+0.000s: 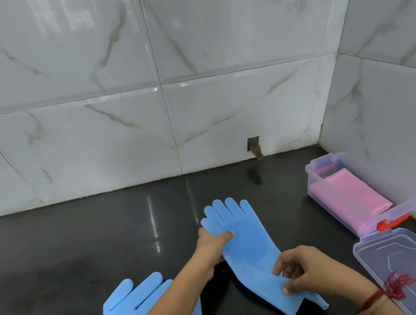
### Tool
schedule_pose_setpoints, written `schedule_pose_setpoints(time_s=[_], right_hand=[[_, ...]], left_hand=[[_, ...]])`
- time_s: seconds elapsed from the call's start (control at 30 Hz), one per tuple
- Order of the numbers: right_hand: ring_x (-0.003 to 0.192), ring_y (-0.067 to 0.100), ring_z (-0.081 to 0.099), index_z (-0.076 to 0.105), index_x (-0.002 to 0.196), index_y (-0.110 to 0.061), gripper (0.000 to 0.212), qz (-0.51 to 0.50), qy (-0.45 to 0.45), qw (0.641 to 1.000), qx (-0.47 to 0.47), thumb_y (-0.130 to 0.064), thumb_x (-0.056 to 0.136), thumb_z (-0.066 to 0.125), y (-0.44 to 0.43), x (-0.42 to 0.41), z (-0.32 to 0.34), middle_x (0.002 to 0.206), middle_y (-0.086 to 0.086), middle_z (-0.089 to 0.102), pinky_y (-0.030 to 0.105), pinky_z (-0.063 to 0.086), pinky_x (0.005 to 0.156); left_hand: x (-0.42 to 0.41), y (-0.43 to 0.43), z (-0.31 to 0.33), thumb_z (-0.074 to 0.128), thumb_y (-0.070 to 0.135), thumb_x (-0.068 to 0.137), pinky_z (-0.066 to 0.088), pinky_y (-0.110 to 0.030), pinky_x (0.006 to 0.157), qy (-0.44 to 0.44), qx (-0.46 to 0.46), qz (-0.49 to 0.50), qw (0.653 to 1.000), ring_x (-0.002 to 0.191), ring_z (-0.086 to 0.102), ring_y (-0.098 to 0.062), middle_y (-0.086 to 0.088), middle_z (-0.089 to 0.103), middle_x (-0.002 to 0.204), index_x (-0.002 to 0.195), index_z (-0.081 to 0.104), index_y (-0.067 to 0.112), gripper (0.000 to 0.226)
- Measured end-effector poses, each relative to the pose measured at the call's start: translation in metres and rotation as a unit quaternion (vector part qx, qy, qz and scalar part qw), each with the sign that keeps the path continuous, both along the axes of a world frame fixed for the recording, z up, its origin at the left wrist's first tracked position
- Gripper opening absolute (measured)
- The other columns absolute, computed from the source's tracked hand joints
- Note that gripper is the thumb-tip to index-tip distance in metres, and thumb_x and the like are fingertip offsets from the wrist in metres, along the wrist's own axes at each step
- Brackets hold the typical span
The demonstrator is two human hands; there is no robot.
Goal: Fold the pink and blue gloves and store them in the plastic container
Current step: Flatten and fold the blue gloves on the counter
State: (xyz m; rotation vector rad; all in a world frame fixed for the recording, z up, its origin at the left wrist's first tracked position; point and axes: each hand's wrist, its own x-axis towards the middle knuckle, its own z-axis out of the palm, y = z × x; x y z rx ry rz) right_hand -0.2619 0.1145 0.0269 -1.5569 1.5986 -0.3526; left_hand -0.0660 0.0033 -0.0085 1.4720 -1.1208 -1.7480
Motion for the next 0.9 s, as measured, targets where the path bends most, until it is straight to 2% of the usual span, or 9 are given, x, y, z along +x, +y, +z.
schedule_pose_setpoints(time_s=[0.07, 0.13, 0.3, 0.47, 0.63, 0.73, 0.8, 0.83, 0.9], right_hand=[[0.056, -0.003, 0.055, 0.07, 0.086, -0.03, 0.02, 0.056, 0.002, 0.998, 0.028, -0.024, 0.069, 0.078, 0.0, 0.006, 0.009, 0.078, -0.01, 0.064, 0.012, 0.047, 0.06], [0.058, -0.003, 0.057, 0.07, 0.086, -0.035, 0.019, 0.097, -0.013, 0.993, 0.069, -0.041, 0.069, 0.077, 0.001, 0.015, 0.015, 0.082, -0.011, 0.067, 0.013, 0.048, 0.06], [0.086, 0.007, 0.063, 0.066, 0.1, -0.037, 0.024, 0.083, 0.015, 0.996, 0.034, -0.049, 0.079, 0.065, -0.001, 0.038, 0.004, 0.093, -0.014, 0.064, 0.017, 0.051, 0.08], [0.082, 0.009, 0.062, 0.06, 0.101, -0.042, 0.022, 0.092, -0.024, 0.995, 0.029, -0.049, 0.081, 0.063, 0.0, 0.064, 0.002, 0.092, -0.016, 0.062, 0.018, 0.052, 0.08], [0.067, -0.002, 0.058, 0.064, 0.107, -0.031, 0.028, 0.098, -0.072, 0.993, 0.006, -0.043, 0.081, 0.066, 0.0, 0.094, -0.003, 0.088, -0.012, 0.064, 0.01, 0.046, 0.066], [0.063, -0.004, 0.056, 0.066, 0.104, -0.025, 0.025, 0.108, -0.124, 0.986, 0.014, -0.034, 0.081, 0.068, 0.005, 0.115, -0.006, 0.084, -0.009, 0.065, 0.01, 0.045, 0.065], [0.072, 0.002, 0.058, 0.068, 0.102, -0.022, 0.022, 0.109, -0.159, 0.981, 0.026, -0.03, 0.082, 0.068, 0.007, 0.126, -0.007, 0.082, -0.009, 0.065, 0.017, 0.049, 0.074], [0.074, 0.006, 0.058, 0.068, 0.102, -0.021, 0.02, 0.107, -0.174, 0.978, 0.029, -0.027, 0.082, 0.068, 0.007, 0.13, -0.007, 0.082, -0.008, 0.065, 0.019, 0.05, 0.076], [0.074, 0.012, 0.057, 0.068, 0.101, -0.016, 0.018, 0.095, -0.205, 0.974, 0.019, -0.022, 0.084, 0.067, 0.008, 0.134, -0.005, 0.081, -0.004, 0.063, 0.023, 0.05, 0.075]], left_hand=[[0.006, -0.004, 0.006, 0.066, 0.027, 0.085, 0.051, -0.034, 0.091, -0.198, -0.114, -0.067, 0.971, 0.109, 0.057, -0.021, -0.002, 0.053, 0.122, 0.138, 0.031, 0.014, 0.065], [0.014, -0.006, 0.011, 0.063, 0.036, 0.086, 0.045, -0.032, 0.091, -0.38, -0.211, -0.13, 0.891, 0.119, 0.05, -0.025, -0.008, 0.042, 0.136, 0.144, 0.026, 0.013, 0.072], [0.063, 0.001, 0.032, 0.051, 0.062, 0.084, 0.042, -0.042, 0.094, -0.592, -0.304, -0.146, 0.732, 0.123, 0.046, -0.025, -0.003, 0.05, 0.134, 0.135, 0.041, 0.022, 0.066], [0.144, 0.031, 0.053, 0.067, 0.076, 0.055, 0.04, -0.043, 0.099, -0.623, -0.08, -0.248, 0.737, 0.128, 0.039, -0.022, 0.004, 0.045, 0.136, 0.135, 0.039, 0.027, 0.098], [0.186, 0.08, 0.027, 0.067, 0.075, 0.044, 0.029, -0.044, 0.114, -0.579, -0.077, -0.264, 0.768, 0.147, 0.013, -0.022, 0.002, 0.008, 0.161, 0.153, -0.005, 0.026, 0.14], [0.179, 0.106, 0.002, 0.058, 0.057, 0.08, 0.031, -0.036, 0.113, -0.607, -0.142, -0.264, 0.736, 0.149, 0.001, -0.024, -0.005, -0.01, 0.162, 0.152, -0.009, 0.032, 0.101], [0.177, 0.107, 0.0, 0.041, 0.044, 0.097, 0.041, -0.028, 0.103, -0.647, -0.225, -0.203, 0.7, 0.141, 0.032, -0.022, -0.004, 0.022, 0.159, 0.151, 0.018, 0.031, 0.06], [0.176, 0.106, 0.003, 0.037, 0.038, 0.099, 0.045, -0.026, 0.093, -0.642, -0.251, -0.153, 0.708, 0.125, 0.05, -0.02, -0.001, 0.046, 0.145, 0.144, 0.034, 0.028, 0.046], [0.177, 0.099, 0.011, 0.04, 0.031, 0.1, 0.048, -0.032, 0.074, -0.541, -0.277, -0.044, 0.793, 0.084, 0.063, -0.019, 0.004, 0.068, 0.095, 0.112, 0.056, 0.023, 0.021]])
